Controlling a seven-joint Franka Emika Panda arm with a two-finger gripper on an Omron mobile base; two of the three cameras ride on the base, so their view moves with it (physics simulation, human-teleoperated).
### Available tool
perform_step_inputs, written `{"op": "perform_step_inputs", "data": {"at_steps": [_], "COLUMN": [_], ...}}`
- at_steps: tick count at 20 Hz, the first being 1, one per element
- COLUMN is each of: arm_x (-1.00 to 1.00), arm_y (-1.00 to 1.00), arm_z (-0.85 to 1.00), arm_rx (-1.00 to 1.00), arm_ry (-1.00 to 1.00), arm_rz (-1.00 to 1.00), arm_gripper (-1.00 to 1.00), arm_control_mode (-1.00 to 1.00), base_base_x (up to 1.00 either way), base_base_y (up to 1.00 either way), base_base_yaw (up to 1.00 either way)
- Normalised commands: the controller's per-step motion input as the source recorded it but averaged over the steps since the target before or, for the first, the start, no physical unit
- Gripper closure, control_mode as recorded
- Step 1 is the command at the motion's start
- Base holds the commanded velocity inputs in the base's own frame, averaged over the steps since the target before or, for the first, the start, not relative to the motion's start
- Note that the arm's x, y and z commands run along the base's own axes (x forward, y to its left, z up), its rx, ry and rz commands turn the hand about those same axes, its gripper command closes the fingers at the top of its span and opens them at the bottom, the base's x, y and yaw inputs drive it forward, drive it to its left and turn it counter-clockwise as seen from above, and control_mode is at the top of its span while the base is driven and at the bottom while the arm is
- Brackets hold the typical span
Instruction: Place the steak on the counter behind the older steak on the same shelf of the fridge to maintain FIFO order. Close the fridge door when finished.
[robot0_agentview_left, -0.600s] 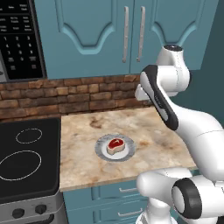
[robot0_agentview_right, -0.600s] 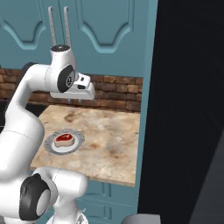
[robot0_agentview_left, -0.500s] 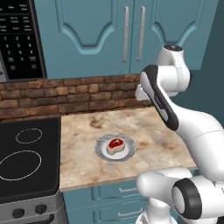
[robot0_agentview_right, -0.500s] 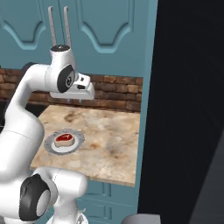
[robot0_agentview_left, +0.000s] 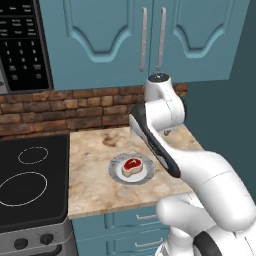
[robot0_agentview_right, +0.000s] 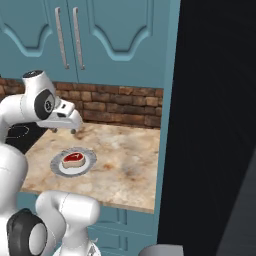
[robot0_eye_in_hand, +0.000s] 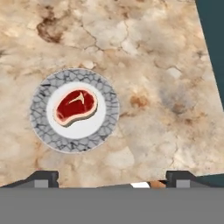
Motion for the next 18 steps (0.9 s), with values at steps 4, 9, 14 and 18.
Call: {"op": "perform_step_inputs", "data": {"at_steps": [4, 9, 14, 18], "arm_x": [0.0, 0.23, 0.61, 0.41], "arm_y": [0.67, 0.0, 0.0, 0.02], "arm_z": [-0.66, -0.59, -0.61, -0.56], "arm_rx": [0.01, 0.03, 0.15, 0.16], "arm_ry": [0.09, 0.22, 0.12, 0.03], "arm_rz": [-0.32, -0.02, -0.26, -0.29], "arm_gripper": [-1.0, -1.0, -1.0, -1.0], "arm_control_mode": [-1.0, -1.0, -1.0, -1.0], "base_base_x": [0.0, 0.0, 0.0, 0.0], "base_base_y": [0.0, 0.0, 0.0, 0.0], "base_base_yaw": [0.0, 0.0, 0.0, 0.0]}}
